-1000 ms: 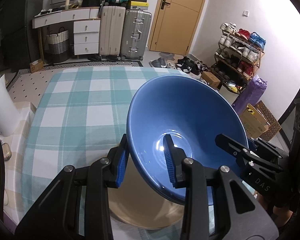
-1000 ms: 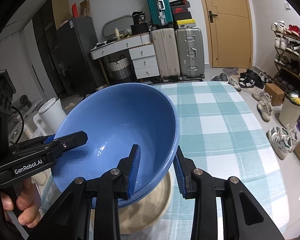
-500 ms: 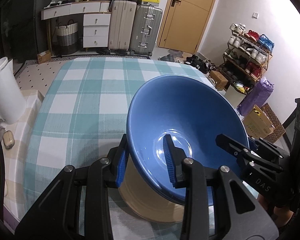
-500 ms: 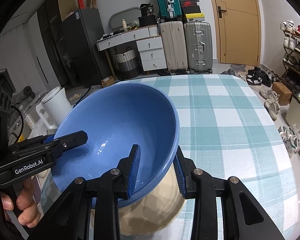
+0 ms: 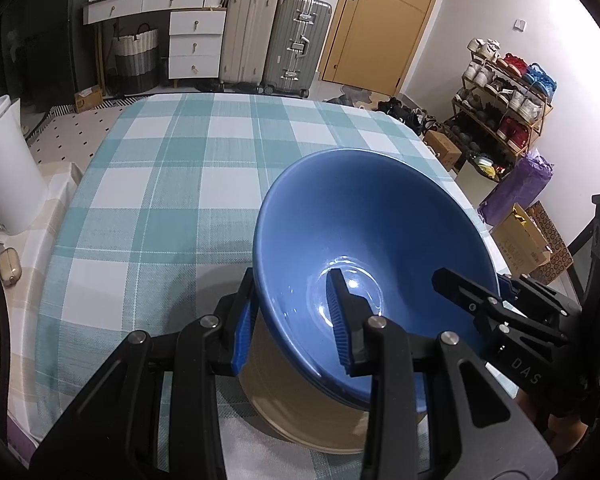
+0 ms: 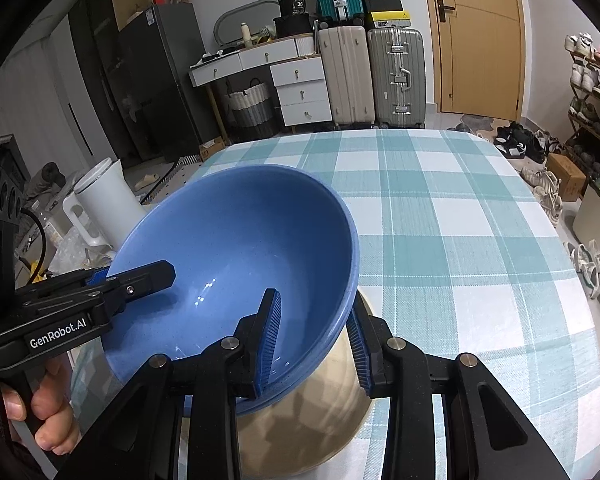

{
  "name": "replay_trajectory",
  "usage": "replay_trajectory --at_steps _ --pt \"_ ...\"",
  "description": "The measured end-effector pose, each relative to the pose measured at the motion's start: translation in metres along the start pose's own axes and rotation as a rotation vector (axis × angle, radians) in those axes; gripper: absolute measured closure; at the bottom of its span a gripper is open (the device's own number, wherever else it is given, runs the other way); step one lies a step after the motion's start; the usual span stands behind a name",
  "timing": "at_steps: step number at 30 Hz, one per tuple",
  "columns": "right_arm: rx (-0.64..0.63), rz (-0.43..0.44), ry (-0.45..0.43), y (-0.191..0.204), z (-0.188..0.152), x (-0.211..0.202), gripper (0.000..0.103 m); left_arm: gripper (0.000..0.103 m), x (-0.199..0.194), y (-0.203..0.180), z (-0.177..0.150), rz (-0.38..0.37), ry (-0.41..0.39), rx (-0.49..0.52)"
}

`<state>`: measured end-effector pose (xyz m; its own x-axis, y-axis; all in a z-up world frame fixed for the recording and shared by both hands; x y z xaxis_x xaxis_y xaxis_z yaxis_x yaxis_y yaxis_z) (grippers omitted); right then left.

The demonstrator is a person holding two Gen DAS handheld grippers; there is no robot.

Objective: Organize plates and bowls
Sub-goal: 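Lower the blue bowl stack onto the cream plate stack with both grippers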

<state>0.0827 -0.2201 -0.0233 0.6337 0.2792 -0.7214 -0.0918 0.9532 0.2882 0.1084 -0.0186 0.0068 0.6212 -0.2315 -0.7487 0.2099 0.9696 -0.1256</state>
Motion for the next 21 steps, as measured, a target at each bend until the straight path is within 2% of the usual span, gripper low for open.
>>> replay_trajectory --at_steps 9,21 --pt "-0.012 -0.002 0.005 0.001 0.002 0.007 0.069 0.073 0.019 0.007 0.0 0.007 0.02 -0.013" --pt "-0.032 -0.014 -0.014 0.002 0.004 0.005 0.069 0.073 0.03 0.011 0.007 0.029 0.006 -0.013"
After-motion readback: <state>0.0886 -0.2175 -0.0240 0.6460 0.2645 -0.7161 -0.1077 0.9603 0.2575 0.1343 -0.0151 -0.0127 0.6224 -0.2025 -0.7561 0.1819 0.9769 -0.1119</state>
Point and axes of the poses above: each gripper's, at about its wrist camera, not at the fingertips, and x roughly the way its jaws point, y to its left, z to its top, the point moved 7 cm from there along x, roughly the way its jaws point, and after that the axes turned 8 degrees about x, right-handed, at the moved point
